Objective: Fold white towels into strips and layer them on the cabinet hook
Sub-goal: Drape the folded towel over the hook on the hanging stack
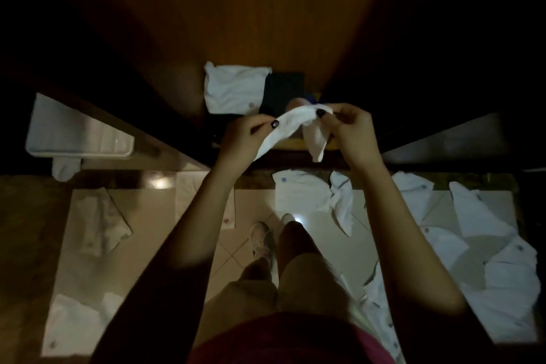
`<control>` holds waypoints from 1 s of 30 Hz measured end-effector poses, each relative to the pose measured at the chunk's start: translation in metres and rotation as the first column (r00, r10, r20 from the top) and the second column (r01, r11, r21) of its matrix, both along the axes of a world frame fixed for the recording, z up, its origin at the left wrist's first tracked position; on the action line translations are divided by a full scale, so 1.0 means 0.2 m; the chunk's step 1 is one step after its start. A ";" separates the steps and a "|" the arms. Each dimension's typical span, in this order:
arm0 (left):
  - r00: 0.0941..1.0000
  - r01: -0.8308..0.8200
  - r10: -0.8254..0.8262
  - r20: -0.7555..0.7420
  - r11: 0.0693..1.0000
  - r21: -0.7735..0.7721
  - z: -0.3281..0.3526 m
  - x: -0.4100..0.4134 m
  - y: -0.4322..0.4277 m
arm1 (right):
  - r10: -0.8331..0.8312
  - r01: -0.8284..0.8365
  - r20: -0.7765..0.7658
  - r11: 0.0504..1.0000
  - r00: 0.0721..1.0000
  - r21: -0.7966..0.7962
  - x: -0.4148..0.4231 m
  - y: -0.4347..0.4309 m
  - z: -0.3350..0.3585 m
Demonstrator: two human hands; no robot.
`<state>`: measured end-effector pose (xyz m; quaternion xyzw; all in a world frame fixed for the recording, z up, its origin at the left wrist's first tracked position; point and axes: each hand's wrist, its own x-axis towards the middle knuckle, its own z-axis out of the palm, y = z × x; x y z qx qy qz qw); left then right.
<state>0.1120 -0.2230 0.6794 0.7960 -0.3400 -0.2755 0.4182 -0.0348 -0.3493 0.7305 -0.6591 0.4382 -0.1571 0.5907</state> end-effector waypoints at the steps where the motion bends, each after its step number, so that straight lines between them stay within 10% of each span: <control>1: 0.999 -0.020 0.022 0.050 0.999 -0.044 0.09 -0.02 0.04 | 0.012 -0.012 -0.021 0.999 1.000 -0.045 -0.02 0.03 0.08; 6: 0.982 -0.135 0.165 0.089 0.952 -0.275 0.48 -0.13 0.14 | 0.068 -0.087 -0.091 0.971 0.994 -0.224 -0.13 0.13 0.39; 18: 0.962 -0.003 0.043 0.270 0.989 -0.145 1.07 -0.28 0.18 | 0.341 -0.452 -0.322 0.801 0.883 -0.393 -0.45 -0.06 0.87; 23: 0.954 0.048 0.026 0.299 0.970 -0.236 1.24 -0.46 0.11 | 0.179 -0.236 -0.160 0.821 0.971 -0.519 -0.65 -0.16 0.95; 30: 0.971 0.126 -0.010 0.241 0.872 -0.474 1.41 -0.63 0.11 | 0.140 -0.064 0.446 0.982 0.884 -0.180 -0.90 -0.21 1.01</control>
